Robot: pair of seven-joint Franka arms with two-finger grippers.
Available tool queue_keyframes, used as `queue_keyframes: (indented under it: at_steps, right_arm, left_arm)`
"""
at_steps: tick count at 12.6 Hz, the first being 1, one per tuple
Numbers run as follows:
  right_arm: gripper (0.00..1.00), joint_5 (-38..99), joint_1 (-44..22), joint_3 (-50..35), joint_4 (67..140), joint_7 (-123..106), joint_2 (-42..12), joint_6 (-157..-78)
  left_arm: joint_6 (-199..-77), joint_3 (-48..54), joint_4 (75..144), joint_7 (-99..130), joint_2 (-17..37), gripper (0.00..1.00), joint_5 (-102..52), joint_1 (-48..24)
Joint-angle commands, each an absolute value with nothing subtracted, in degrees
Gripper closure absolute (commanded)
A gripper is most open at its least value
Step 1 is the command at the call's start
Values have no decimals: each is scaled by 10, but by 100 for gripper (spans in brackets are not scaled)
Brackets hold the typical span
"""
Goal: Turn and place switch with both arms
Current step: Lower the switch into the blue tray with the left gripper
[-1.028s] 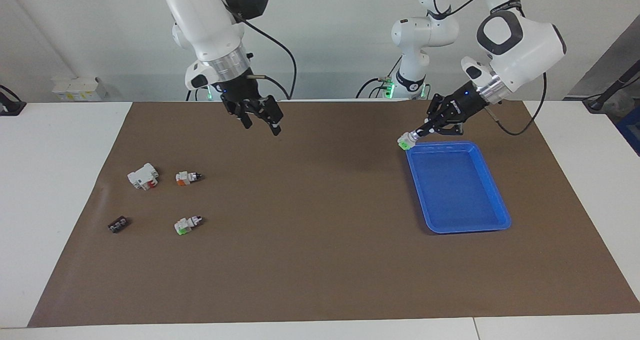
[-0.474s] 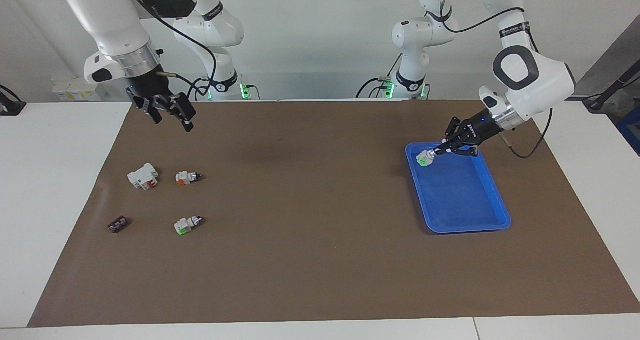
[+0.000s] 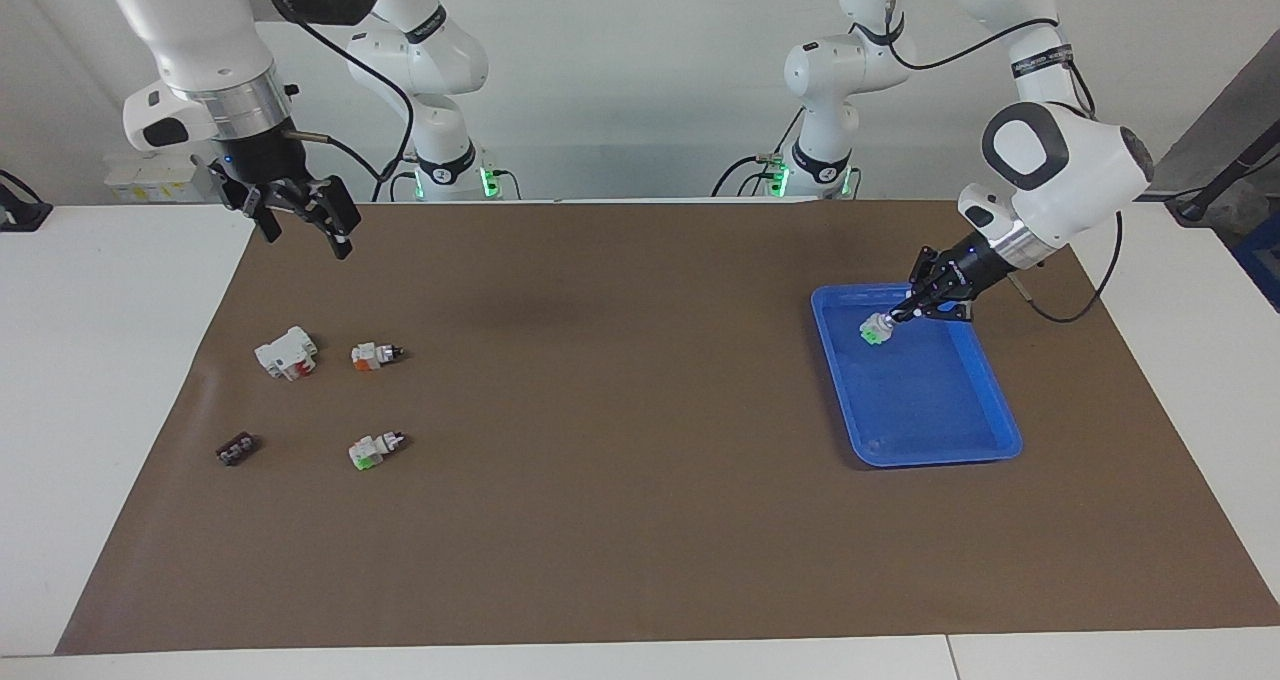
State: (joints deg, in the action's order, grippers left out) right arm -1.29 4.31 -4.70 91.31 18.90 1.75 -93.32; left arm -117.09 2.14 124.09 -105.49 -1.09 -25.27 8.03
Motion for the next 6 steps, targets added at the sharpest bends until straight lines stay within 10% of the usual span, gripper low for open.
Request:
queue_keyframes:
  at_steps: [1,4,6]
  right_arm:
    - [0,-11,51,-55,872,180,-7,-895]
    - [0,-10,45,-61,864,181,-7,-849]
    - [0,11,51,-60,867,182,-6,-845]
  left_arm:
    - [-1210,24,1258,-994,-14,100,-159,69]
    - [-1217,24,1267,-959,-17,100,-112,55]
    - [-1220,24,1276,-926,-21,75,-111,54]
